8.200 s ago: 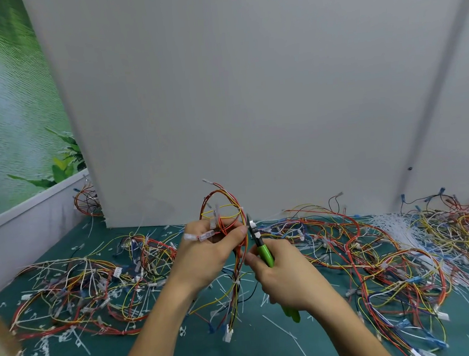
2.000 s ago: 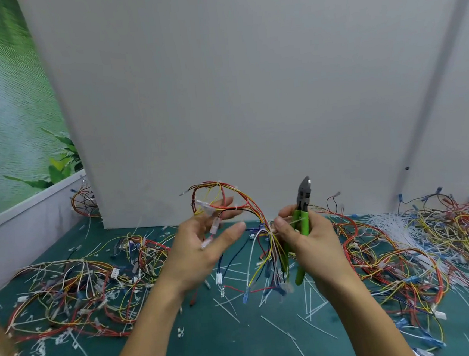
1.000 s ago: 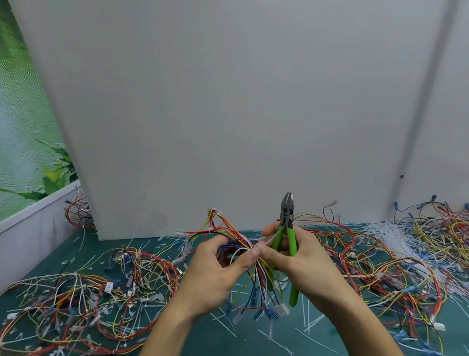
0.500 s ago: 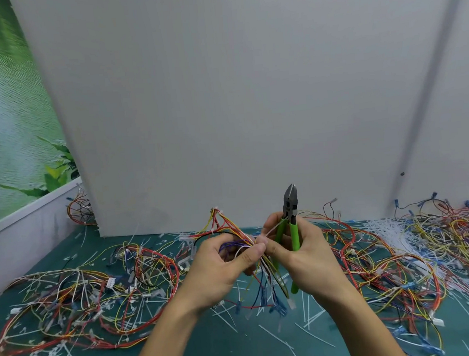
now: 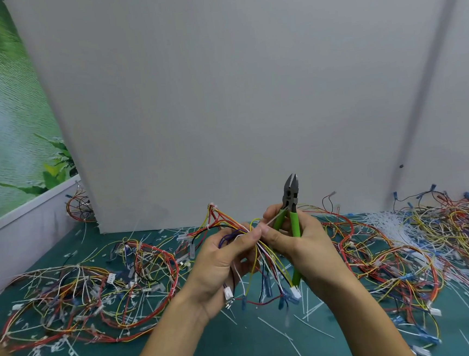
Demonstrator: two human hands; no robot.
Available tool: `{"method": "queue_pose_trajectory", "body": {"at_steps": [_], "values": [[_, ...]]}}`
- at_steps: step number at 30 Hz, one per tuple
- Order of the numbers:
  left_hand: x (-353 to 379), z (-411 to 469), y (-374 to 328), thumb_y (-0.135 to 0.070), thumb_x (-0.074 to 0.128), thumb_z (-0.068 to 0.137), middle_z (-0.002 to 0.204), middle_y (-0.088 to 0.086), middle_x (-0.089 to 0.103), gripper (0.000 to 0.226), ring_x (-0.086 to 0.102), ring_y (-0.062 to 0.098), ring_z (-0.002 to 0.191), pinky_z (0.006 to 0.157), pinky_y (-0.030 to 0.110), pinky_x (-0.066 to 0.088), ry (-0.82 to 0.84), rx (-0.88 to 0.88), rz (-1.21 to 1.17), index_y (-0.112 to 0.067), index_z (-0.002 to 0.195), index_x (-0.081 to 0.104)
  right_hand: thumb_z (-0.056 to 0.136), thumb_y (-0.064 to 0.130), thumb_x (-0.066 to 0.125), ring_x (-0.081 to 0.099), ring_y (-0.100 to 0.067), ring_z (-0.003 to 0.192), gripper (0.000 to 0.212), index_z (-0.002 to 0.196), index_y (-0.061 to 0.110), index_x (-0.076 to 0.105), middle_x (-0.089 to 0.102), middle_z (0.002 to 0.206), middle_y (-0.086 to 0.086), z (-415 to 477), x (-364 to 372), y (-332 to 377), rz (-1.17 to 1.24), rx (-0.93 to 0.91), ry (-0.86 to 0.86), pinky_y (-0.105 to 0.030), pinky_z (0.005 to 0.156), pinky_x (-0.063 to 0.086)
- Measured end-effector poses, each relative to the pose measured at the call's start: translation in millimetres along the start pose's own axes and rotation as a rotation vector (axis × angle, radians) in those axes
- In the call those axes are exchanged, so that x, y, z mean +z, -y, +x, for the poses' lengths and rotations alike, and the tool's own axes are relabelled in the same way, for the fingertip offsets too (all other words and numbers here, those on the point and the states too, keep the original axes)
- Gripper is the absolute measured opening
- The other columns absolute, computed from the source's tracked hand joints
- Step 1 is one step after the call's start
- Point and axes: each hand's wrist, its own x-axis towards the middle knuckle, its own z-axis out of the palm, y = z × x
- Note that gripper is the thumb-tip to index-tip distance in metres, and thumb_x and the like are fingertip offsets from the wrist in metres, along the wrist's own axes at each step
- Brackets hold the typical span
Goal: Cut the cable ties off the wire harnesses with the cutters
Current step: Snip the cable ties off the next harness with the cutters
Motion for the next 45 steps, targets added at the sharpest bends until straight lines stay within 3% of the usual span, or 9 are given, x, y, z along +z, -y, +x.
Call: {"method": "queue_pose_trajectory", "body": {"at_steps": [6, 10, 16, 20, 25, 31, 38, 42, 45], "values": [[-4.8, 1.7, -1.6, -0.040, 0.093, 0.065, 0.098, 0.020, 0.067, 0.064, 0.060, 0.028, 0.087, 0.073, 0.033, 0.054, -0.011, 0.033, 0.087, 0.004, 0.106, 0.071, 0.089, 0.006, 0.076, 0.071, -0.018, 0.083, 0.016, 0.102, 0.011, 0.068, 0.073, 0.087, -0.005, 0.1, 0.2, -1.6, -0.054, -0.013, -0.021, -0.026, 0.076, 0.060], [-3.9, 2.6, 0.0, -0.048, 0.093, 0.061, 0.092, 0.019, 0.068, 0.065, 0.059, 0.028, 0.084, 0.073, 0.031, 0.055, -0.056, 0.077, 0.109, 0.001, 0.099, 0.074, 0.090, 0.006, 0.076, 0.072, -0.017, 0.079, 0.016, 0.101, 0.013, 0.067, 0.074, 0.084, -0.003, 0.4, 0.3, -1.4, -0.053, -0.037, -0.018, -0.023, 0.072, 0.058], [-0.7, 0.1, 1.1, -0.051, 0.092, 0.061, 0.108, 0.045, 0.059, 0.079, 0.056, 0.034, 0.092, 0.084, 0.047, 0.047, -0.080, 0.137, 0.145, 0.011, 0.102, 0.065, 0.091, 0.004, 0.074, 0.070, -0.017, 0.080, 0.015, 0.101, 0.013, 0.067, 0.072, 0.086, -0.007, 0.6, 1.6, -1.6, -0.049, -0.048, -0.019, -0.024, 0.073, 0.058], [0.8, -0.3, 2.3, -0.053, 0.092, 0.061, 0.100, 0.028, 0.062, 0.074, 0.055, 0.033, 0.091, 0.080, 0.043, 0.049, -0.061, 0.167, 0.128, 0.006, 0.098, 0.065, 0.092, 0.004, 0.073, 0.068, -0.016, 0.077, 0.014, 0.097, 0.015, 0.067, 0.070, 0.083, -0.004, -0.1, 3.9, -1.9, 0.008, -0.032, -0.023, -0.026, 0.070, 0.059], [3.5, -1.1, 5.6, -0.056, 0.091, 0.060, 0.086, 0.018, 0.059, 0.064, 0.052, 0.026, 0.080, 0.068, 0.026, 0.052, -0.062, 0.217, 0.148, -0.003, 0.088, 0.069, 0.090, 0.001, 0.073, 0.068, -0.019, 0.078, 0.015, 0.097, 0.013, 0.066, 0.070, 0.079, -0.003, 0.4, 5.2, -0.9, 0.091, 0.008, -0.059, -0.030, 0.075, 0.060], [2.6, -2.1, 5.0, -0.044, 0.083, 0.072, 0.066, -0.003, 0.062, 0.026, 0.055, 0.008, 0.060, 0.059, 0.019, 0.049, -0.048, 0.270, 0.232, -0.021, 0.082, 0.076, 0.086, -0.002, 0.076, 0.069, -0.024, 0.080, 0.018, 0.093, 0.014, 0.070, 0.072, 0.078, -0.004, 1.6, 7.4, -1.6, 0.142, 0.020, -0.112, -0.045, 0.086, 0.058], [-1.1, -3.8, 1.1, -0.057, 0.085, 0.069, 0.067, -0.004, 0.063, 0.037, 0.056, 0.010, 0.062, 0.062, 0.021, 0.050, -0.008, 0.328, 0.311, -0.025, 0.082, 0.075, 0.083, -0.003, 0.077, 0.073, -0.021, 0.072, 0.020, 0.090, 0.014, 0.070, 0.072, 0.078, -0.005, 4.2, 5.1, -2.5, 0.220, 0.020, -0.111, -0.028, 0.069, 0.059], [-1.2, -4.8, -3.7, -0.046, 0.078, 0.082, 0.066, 0.001, 0.060, 0.029, 0.055, 0.016, 0.063, 0.063, 0.026, 0.048, 0.038, 0.307, 0.306, -0.019, 0.077, 0.071, 0.083, -0.003, 0.076, 0.071, -0.024, 0.072, 0.020, 0.090, 0.014, 0.068, 0.071, 0.079, -0.007, 4.3, 3.9, -2.2, 0.209, 0.022, -0.120, -0.034, 0.073, 0.060], [-5.6, -5.0, -11.4, -0.050, 0.062, 0.092, 0.075, 0.010, 0.060, 0.047, 0.058, 0.022, 0.071, 0.066, 0.032, 0.047, 0.123, 0.194, 0.177, -0.004, 0.090, 0.071, 0.086, -0.003, 0.075, 0.069, -0.024, 0.074, 0.019, 0.096, 0.011, 0.065, 0.070, 0.081, -0.007, 5.4, -0.5, -0.3, 0.174, 0.045, -0.180, -0.037, 0.076, 0.060]]}}
